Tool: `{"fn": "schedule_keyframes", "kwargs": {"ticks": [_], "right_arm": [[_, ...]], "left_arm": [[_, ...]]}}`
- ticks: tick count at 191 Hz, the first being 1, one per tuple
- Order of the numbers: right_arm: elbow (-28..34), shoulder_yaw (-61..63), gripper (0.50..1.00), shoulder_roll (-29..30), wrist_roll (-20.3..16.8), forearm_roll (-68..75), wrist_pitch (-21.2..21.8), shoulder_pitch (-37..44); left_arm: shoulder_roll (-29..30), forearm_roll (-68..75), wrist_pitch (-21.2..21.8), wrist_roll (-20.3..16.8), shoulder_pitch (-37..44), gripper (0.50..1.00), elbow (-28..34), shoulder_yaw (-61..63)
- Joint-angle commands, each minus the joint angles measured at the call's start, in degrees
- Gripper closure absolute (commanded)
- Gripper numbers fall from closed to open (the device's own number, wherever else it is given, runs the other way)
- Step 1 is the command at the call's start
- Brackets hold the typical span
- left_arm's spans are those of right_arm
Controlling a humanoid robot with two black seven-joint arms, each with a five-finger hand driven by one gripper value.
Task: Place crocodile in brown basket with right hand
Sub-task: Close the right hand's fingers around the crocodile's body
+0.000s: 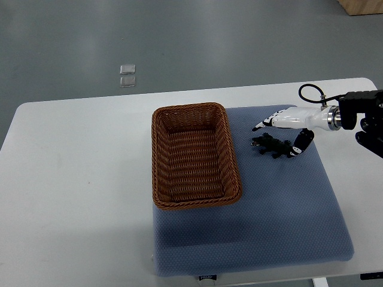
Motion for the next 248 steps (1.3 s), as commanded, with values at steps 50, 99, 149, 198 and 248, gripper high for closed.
{"fn": "schedule_keyframes", "kwargs": {"ticks": [50, 99, 149, 198, 248], "right_arm": [[-2.0, -2.6, 0.57, 1.1, 0.0, -0.3, -3.2, 0.0], [-4.2, -3.3, 0.574, 2.6, 0.0, -1.8, -5.1, -0.1], [-4.1, -3.3, 0.595, 2.7, 0.0, -1.8, -5.1, -0.1], [-4.1, -4.1, 0.664, 4.1, 0.0, -3.3, -5.0, -0.1], [-4.1, -4.2, 0.691, 3.8, 0.0, -3.3, -5.2, 0.0]], "left_arm": [[0.0, 0.1, 0.1, 0.0, 0.0, 0.5, 0.0, 0.0], [0.0, 0.0, 0.1, 0.0, 0.0, 0.5, 0.0, 0.0], [0.0, 0.0, 0.1, 0.0, 0.0, 0.5, 0.0, 0.0], [0.0, 0.0, 0.0, 0.0, 0.0, 0.5, 0.0, 0.0], [0.0, 0.1, 0.1, 0.0, 0.0, 0.5, 0.0, 0.0]]}}
